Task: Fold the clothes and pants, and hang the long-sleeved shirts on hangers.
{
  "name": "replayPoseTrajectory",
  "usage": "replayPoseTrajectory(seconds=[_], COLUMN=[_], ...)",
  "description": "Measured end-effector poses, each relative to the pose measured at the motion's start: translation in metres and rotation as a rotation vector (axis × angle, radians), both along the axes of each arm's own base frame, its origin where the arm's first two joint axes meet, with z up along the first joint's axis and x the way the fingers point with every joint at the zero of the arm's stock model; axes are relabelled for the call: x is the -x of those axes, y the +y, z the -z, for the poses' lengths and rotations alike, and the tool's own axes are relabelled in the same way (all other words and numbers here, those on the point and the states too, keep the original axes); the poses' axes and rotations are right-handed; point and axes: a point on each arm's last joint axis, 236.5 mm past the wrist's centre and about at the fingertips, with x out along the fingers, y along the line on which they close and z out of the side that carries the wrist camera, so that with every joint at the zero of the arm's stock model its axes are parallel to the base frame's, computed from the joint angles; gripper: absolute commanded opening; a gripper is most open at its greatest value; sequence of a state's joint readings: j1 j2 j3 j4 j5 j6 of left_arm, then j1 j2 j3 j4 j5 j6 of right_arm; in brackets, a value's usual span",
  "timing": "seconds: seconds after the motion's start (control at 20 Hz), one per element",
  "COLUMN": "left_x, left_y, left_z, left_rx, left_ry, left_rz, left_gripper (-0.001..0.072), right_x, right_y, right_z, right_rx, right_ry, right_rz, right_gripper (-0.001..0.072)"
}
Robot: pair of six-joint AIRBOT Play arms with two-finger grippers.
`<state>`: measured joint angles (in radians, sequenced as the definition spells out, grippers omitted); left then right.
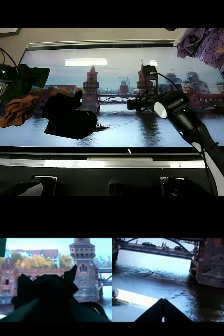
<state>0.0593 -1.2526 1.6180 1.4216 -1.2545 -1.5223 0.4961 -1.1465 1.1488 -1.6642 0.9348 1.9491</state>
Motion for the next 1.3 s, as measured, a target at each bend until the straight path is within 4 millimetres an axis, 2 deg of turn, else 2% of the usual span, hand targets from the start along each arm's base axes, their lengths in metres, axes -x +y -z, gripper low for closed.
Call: replayPoseTrajectory(seconds=[0.1, 0.3, 0.4, 0.6, 0.65, 0.7, 0.75, 0.85, 1.0, 1.05, 1.15, 1.3], left_x=[0.002, 0.017, 0.020, 0.016, 0.015, 0.015, 0.017, 0.019, 0.023, 0.024, 0.036, 0.062], left_y=[0.000, -0.007, -0.018, -0.050, -0.058, -0.066, -0.074, -0.090, -0.128, -0.148, -0.199, -0.287], left_z=[0.027, 0.120, 0.164, 0.229, 0.242, 0.256, 0.266, 0.276, 0.265, 0.255, 0.238, 0.219], left_rx=[0.047, 0.103, 0.134, 0.184, 0.188, 0.190, 0.191, 0.208, 0.291, 0.335, 0.429, 0.554], left_ry=[0.082, 0.306, 0.373, 0.438, 0.453, 0.469, 0.489, 0.506, 0.505, 0.496, 0.502, 0.500], left_rz=[-0.054, -0.125, -0.138, -0.129, -0.123, -0.115, -0.106, -0.083, -0.030, -0.004, 0.061, 0.165], left_gripper=[0.0720, 0.0720, 0.0720, 0.0720, 0.0651, 0.0261, 0.0016, 0.0014, 0.0013, 0.0013, 0.0013, 0.0012], right_x=[0.000, 0.000, 0.000, 0.000, 0.000, 0.000, 0.000, 0.000, 0.002, 0.003, 0.009, 0.021], right_y=[0.000, 0.000, 0.000, 0.000, 0.000, 0.000, 0.000, 0.000, -0.002, -0.003, -0.012, -0.035], right_z=[0.000, 0.000, 0.000, 0.000, 0.000, 0.000, 0.000, 0.000, 0.001, 0.002, 0.001, -0.006], right_rx=[0.000, -0.001, 0.000, 0.000, 0.000, 0.000, -0.001, 0.000, 0.007, 0.013, 0.045, 0.126], right_ry=[0.000, -0.001, -0.001, -0.002, -0.002, -0.002, -0.002, -0.002, 0.009, 0.015, 0.026, 0.038], right_rz=[0.000, 0.000, 0.000, 0.000, 0.000, 0.000, 0.000, 0.000, 0.001, 0.002, 0.007, 0.020], right_gripper=[0.0031, 0.0031, 0.0031, 0.0031, 0.0031, 0.0031, 0.0031, 0.0031, 0.0033, 0.0053, 0.0188, 0.0210])
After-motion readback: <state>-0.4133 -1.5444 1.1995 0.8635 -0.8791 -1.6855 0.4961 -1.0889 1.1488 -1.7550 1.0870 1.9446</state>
